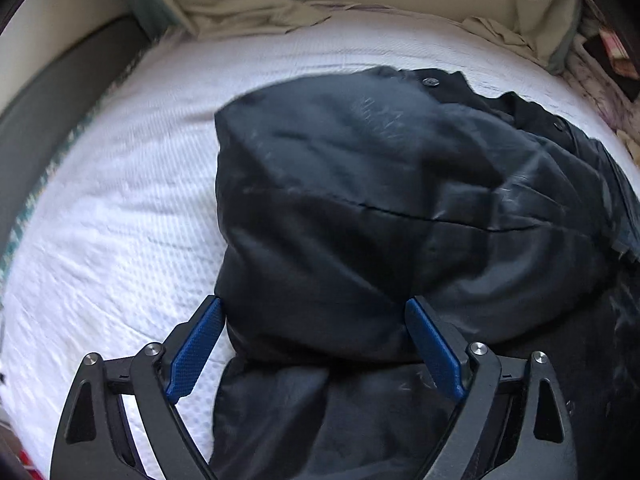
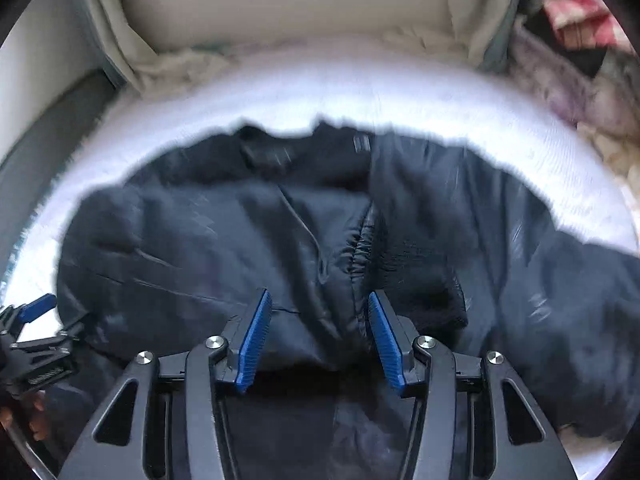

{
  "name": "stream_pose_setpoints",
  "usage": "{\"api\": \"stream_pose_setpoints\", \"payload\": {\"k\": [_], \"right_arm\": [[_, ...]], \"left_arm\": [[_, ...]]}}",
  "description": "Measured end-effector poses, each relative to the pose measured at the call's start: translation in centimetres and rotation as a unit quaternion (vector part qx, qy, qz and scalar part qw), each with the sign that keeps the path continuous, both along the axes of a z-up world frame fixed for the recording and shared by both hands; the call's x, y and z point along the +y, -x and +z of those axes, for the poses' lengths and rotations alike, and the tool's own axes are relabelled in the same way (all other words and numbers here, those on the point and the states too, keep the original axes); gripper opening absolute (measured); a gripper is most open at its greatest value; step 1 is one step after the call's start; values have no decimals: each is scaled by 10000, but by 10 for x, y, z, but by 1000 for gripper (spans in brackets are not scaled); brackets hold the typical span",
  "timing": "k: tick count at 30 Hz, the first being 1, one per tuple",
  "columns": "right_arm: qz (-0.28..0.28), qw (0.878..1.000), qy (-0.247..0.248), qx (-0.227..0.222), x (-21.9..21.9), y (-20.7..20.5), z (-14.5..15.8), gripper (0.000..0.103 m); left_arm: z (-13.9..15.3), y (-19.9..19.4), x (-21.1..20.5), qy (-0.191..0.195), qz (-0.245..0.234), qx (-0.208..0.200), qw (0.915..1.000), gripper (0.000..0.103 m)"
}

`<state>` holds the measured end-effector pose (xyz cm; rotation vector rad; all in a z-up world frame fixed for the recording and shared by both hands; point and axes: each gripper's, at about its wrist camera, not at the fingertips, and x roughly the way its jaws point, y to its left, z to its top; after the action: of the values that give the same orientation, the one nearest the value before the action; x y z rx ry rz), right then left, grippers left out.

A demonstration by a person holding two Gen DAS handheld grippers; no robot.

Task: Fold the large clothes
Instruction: 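Fold the held sleeve across the coat front with the right tool, then release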

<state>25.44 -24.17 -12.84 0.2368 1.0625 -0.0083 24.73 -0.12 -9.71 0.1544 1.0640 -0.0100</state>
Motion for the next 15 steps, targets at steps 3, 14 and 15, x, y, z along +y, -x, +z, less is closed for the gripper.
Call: {"api": "stream_pose_setpoints", "payload": {"k": [3, 14, 15], "right_arm": [[56, 9999, 120, 43, 4, 0, -14, 49], [54, 9991, 407, -95, 11, 8, -27, 54], [52, 9988, 476, -89, 13, 7, -27, 54]], "left_arm": [[-4, 0, 0, -33, -34, -20, 10000, 94], [-18, 12, -9, -230, -21, -202, 9995, 94], [-20, 14, -10, -216, -9, -205, 9996, 94]]}}
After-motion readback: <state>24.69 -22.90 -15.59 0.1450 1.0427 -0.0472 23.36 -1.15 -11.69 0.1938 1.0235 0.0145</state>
